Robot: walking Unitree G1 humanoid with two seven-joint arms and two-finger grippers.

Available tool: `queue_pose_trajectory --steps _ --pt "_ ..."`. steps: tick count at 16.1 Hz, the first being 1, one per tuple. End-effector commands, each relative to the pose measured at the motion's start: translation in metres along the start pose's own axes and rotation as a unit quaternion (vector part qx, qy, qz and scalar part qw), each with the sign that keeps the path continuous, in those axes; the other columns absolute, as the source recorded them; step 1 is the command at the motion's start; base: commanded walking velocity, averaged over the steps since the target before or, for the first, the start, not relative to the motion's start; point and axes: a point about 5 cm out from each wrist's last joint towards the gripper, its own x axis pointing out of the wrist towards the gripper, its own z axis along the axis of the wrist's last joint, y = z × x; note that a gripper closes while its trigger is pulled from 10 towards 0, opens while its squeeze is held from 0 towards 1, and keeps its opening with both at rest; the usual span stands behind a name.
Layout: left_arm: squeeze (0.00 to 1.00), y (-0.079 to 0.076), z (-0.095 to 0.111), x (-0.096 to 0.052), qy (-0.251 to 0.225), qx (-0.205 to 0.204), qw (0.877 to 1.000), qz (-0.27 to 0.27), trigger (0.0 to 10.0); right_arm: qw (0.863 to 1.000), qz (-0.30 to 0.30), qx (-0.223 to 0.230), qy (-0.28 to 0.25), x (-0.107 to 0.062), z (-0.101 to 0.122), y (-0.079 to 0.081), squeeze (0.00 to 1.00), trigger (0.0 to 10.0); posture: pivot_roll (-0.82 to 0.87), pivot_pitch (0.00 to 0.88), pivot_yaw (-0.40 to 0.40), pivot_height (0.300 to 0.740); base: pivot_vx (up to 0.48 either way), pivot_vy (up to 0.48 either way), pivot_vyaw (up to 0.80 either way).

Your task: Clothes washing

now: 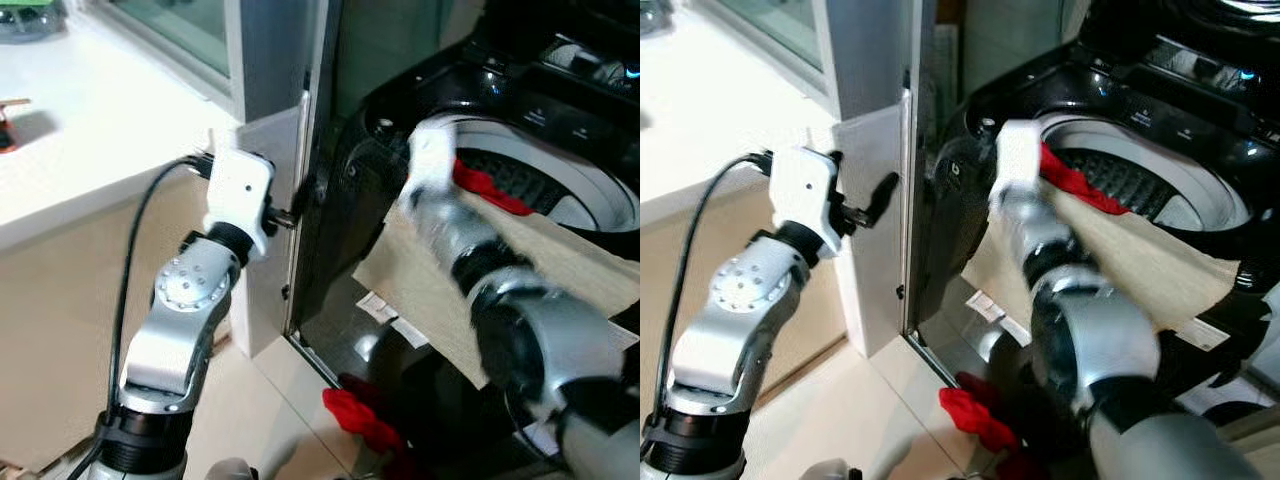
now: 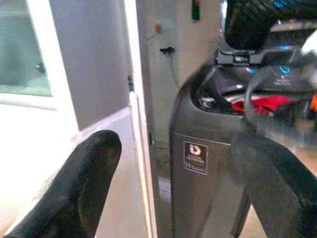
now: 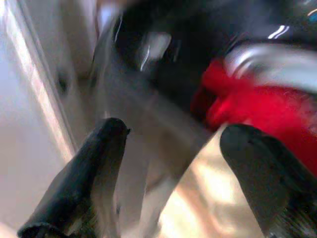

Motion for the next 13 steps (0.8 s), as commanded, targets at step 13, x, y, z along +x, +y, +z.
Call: queue_pose_trajectory --steps 13 --pt "0.00 0.000 -0.005 0.011 0.021 0.029 0.999 0.005 10.0 0.997 -0.076 0.028 0.015 -0.002 -0.008 -0.032 0.35 10.0 0.08 0.000 -0.128 0.740 0.000 0.000 0.00"
